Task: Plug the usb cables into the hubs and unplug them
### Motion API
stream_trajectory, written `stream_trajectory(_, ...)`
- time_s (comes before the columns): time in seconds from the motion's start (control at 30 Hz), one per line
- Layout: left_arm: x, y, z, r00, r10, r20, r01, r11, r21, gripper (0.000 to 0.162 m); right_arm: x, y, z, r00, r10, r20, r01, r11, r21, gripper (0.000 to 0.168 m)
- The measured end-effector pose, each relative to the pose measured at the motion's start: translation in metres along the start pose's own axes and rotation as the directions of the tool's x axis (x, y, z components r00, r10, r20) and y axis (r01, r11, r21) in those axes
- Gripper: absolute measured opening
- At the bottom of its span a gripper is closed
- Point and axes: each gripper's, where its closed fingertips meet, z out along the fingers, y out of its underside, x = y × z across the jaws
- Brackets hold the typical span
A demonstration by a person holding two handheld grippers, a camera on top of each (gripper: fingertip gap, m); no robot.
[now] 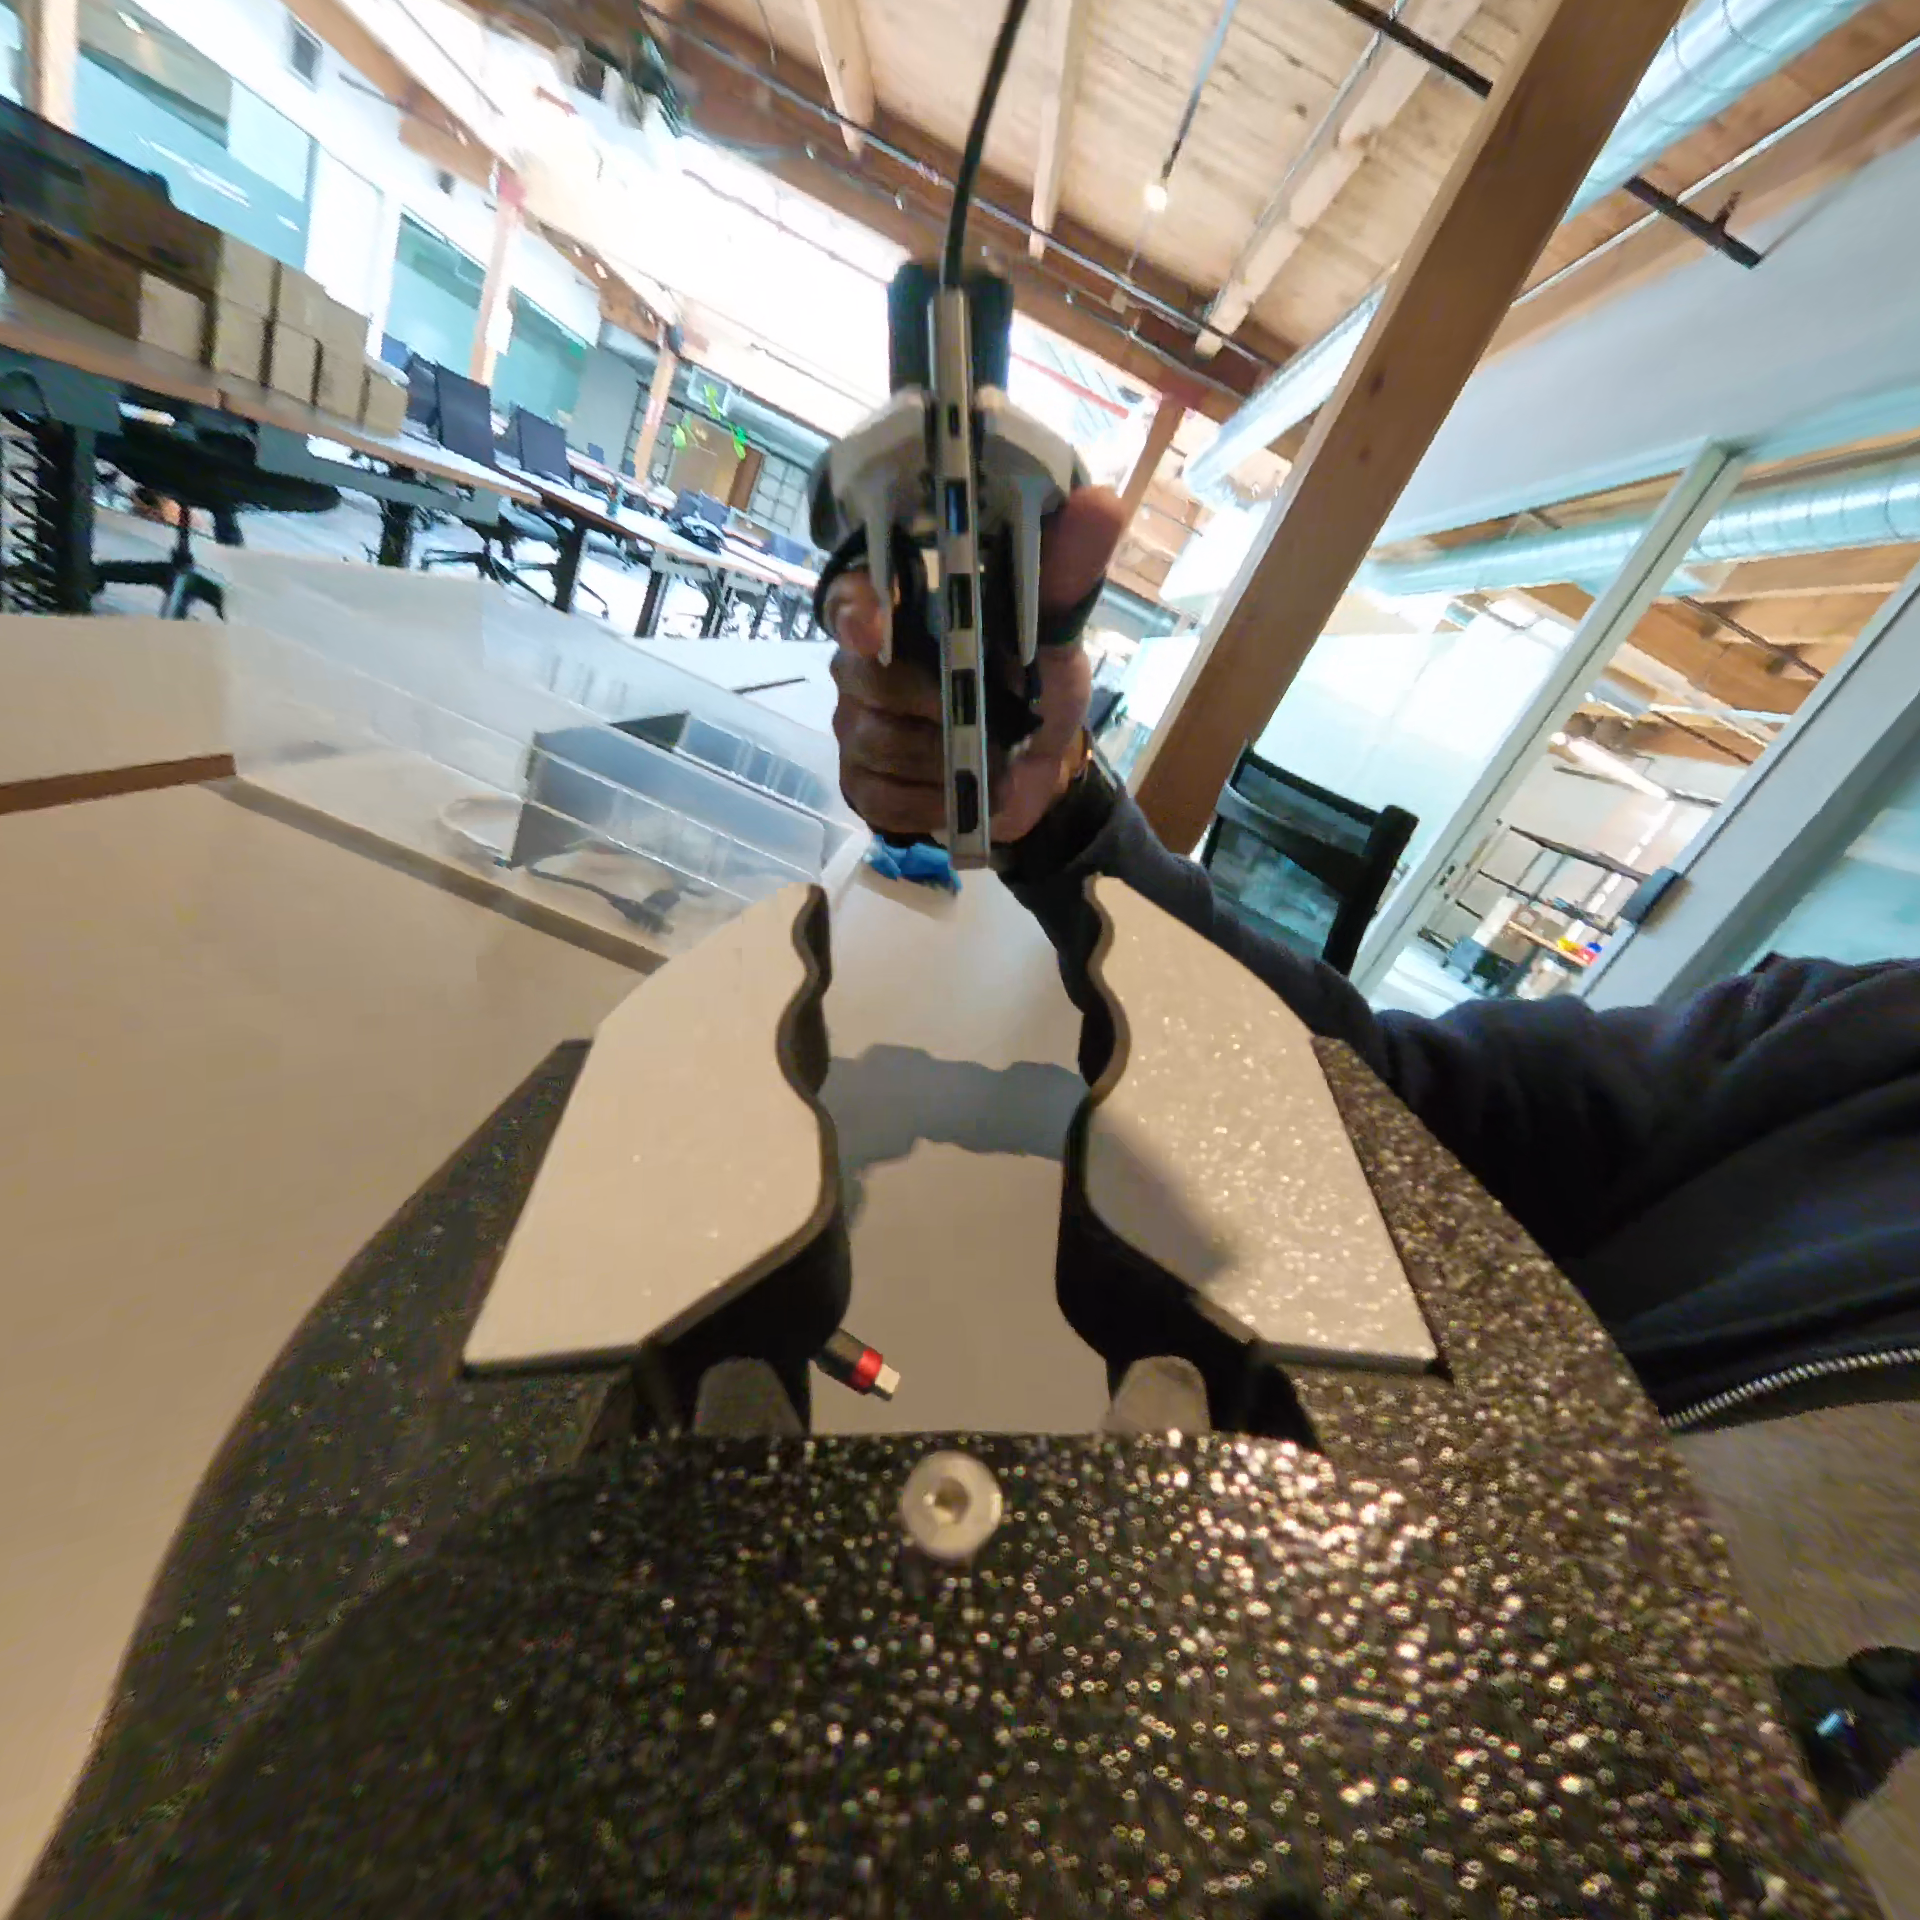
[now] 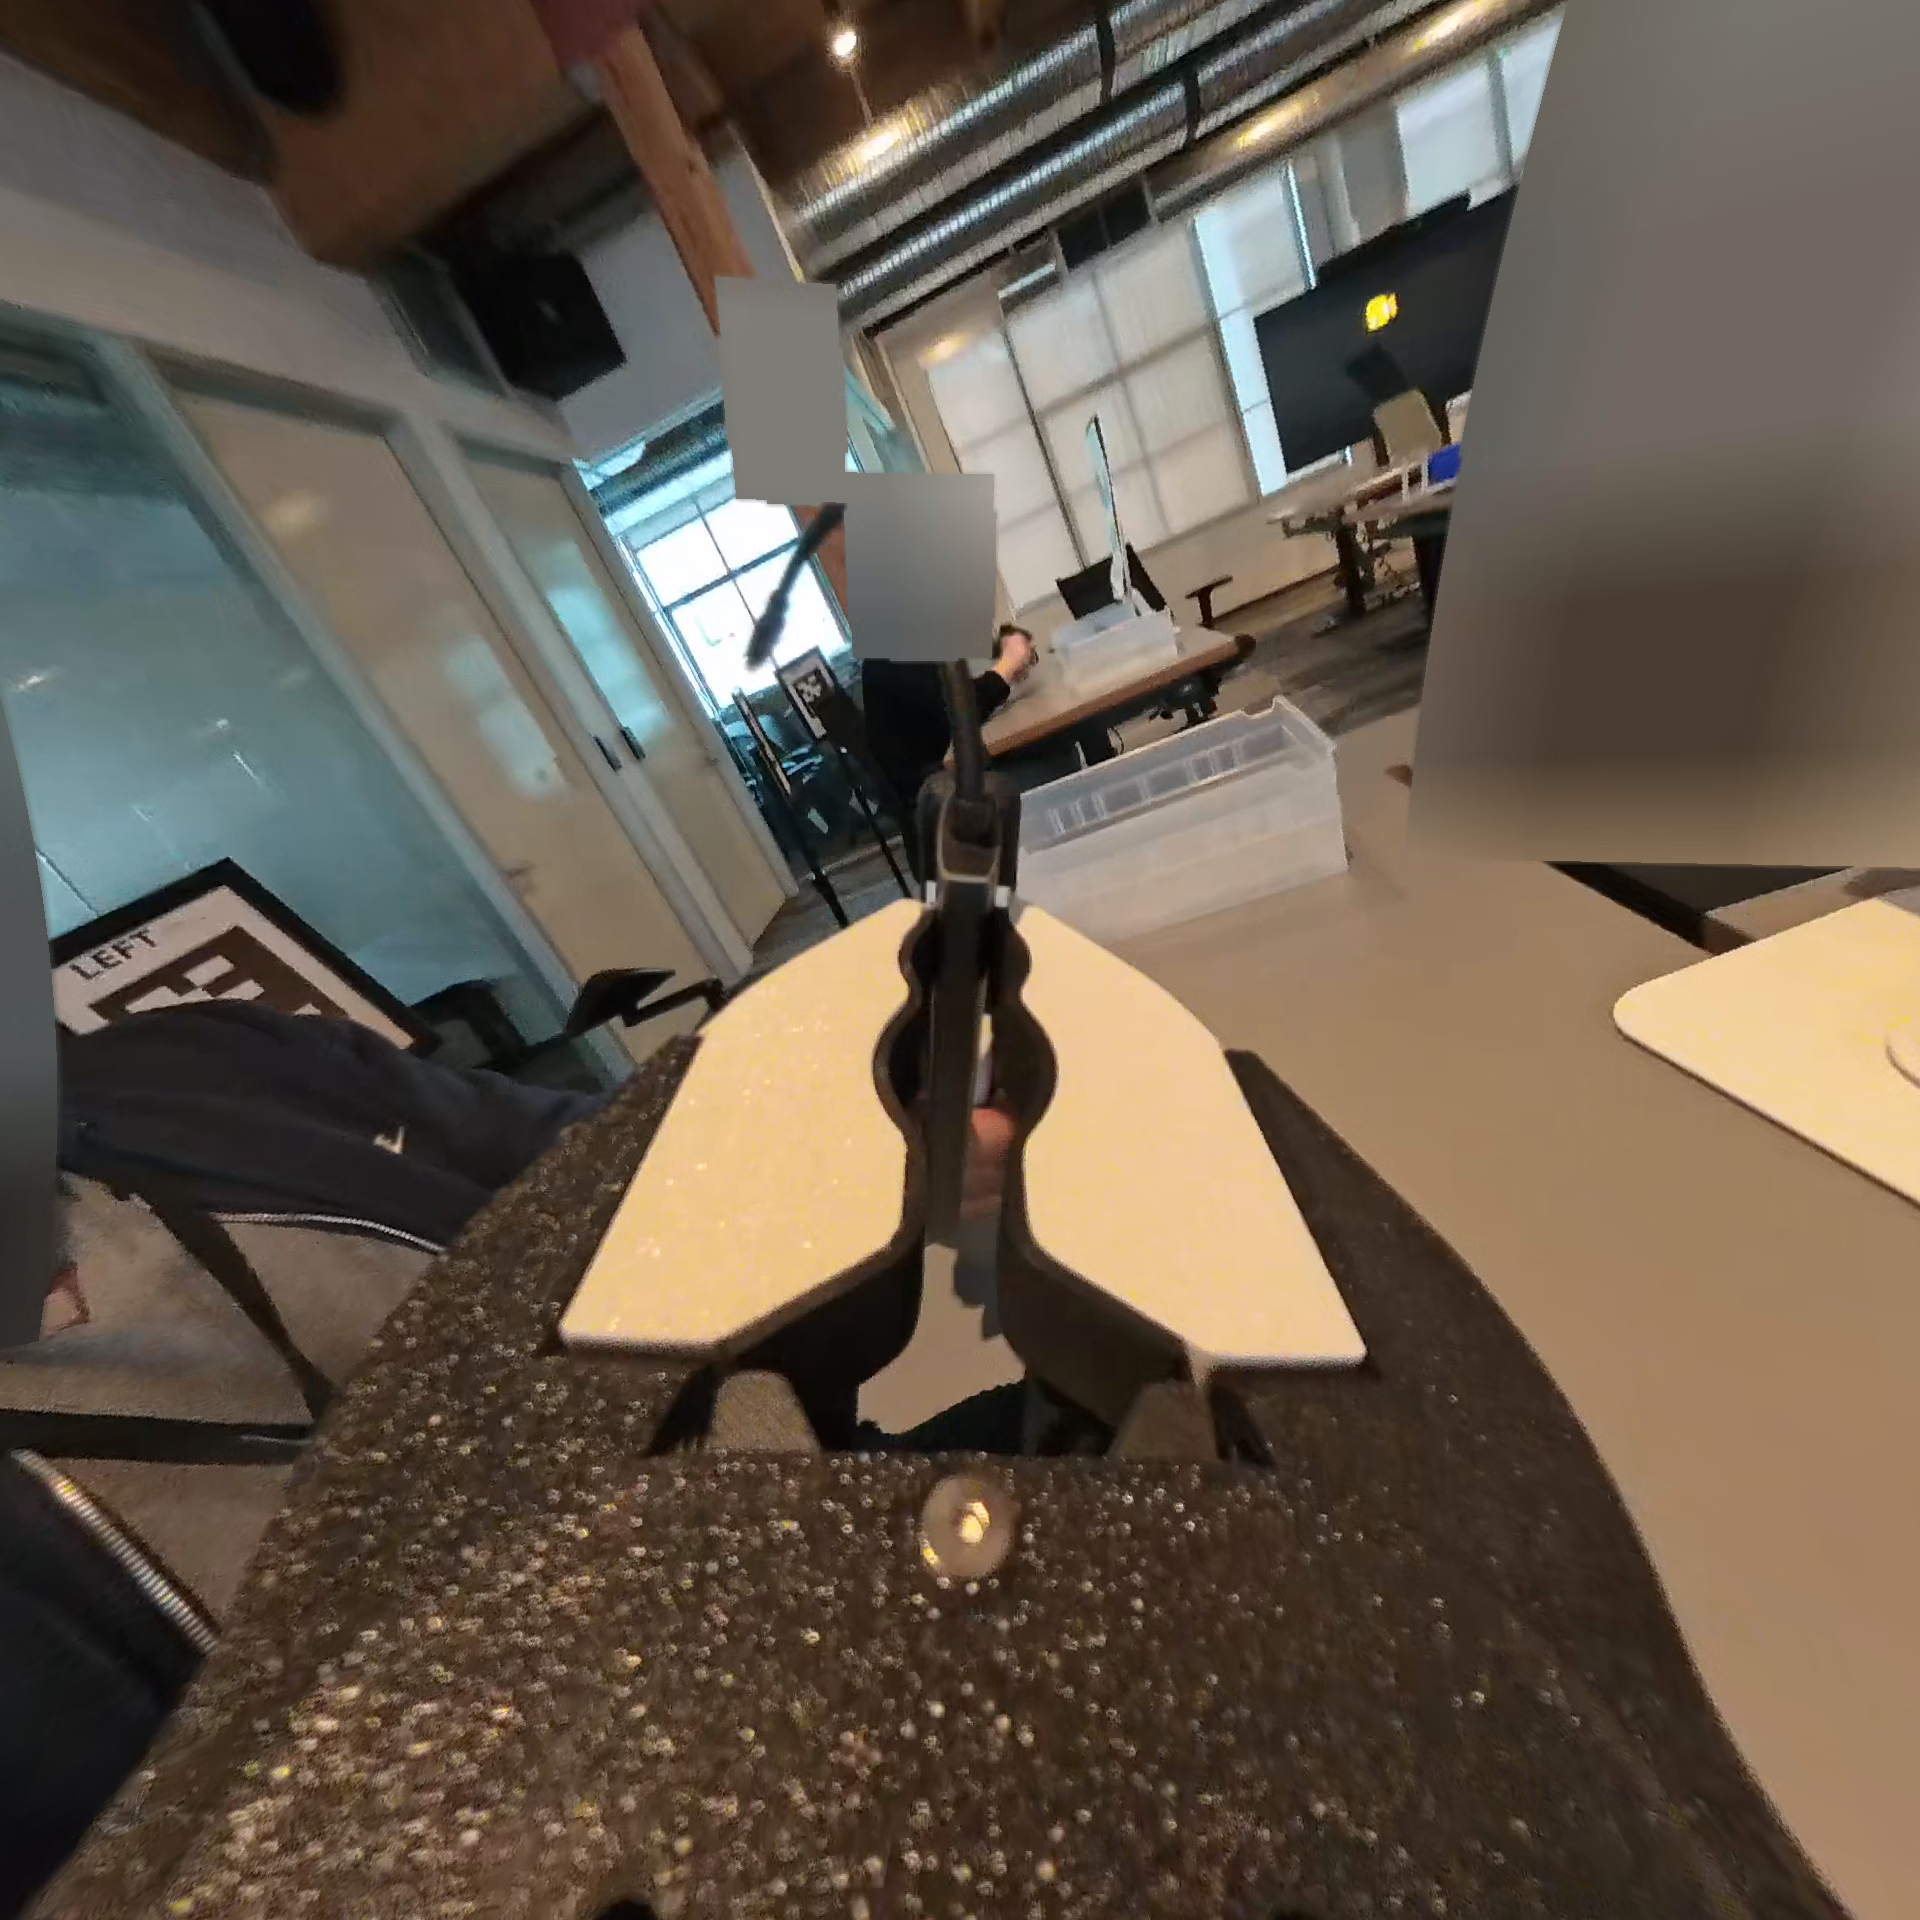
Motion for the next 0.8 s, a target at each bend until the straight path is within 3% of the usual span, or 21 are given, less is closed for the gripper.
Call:
stream_trajectory(0.2, -0.003, -0.002, 0.005, 0.997, 0.061, 0.048, -0.063, 0.997, 0.054, 0.042, -0.010, -0.009, -0.009, 0.997, -0.048, 0.058, 0.044, 0.997, 0.055, 0.010)
stream_trajectory(0.47, 0.003, 0.007, 0.025, 0.947, 0.273, 0.168, -0.285, 0.957, 0.051, 0.042, -0.016, -0.003, 0.011, 0.989, -0.099, 0.107, 0.086, 0.989, 0.119, 0.009)
stream_trajectory(0.6, 0.003, 0.010, 0.027, 0.939, 0.292, 0.183, -0.306, 0.951, 0.050, 0.041, -0.022, 0.004, 0.022, 0.983, -0.117, 0.142, 0.097, 0.986, 0.137, 0.009)
stream_trajectory(0.7, 0.004, 0.015, 0.030, 0.937, 0.304, 0.170, -0.313, 0.949, 0.032, 0.029, -0.025, 0.009, 0.029, 0.979, -0.128, 0.159, 0.105, 0.984, 0.145, 0.009)
stream_trajectory(0.77, 0.008, 0.019, 0.030, 0.931, 0.335, 0.146, -0.339, 0.941, 0.001, 0.011, -0.023, 0.013, 0.032, 0.979, -0.137, 0.152, 0.116, 0.983, 0.144, 0.009)
stream_trajectory(0.8, 0.006, 0.021, 0.030, 0.922, 0.353, 0.159, -0.354, 0.935, -0.021, 0.011, -0.022, 0.014, 0.032, 0.979, -0.138, 0.149, 0.116, 0.983, 0.144, 0.009)
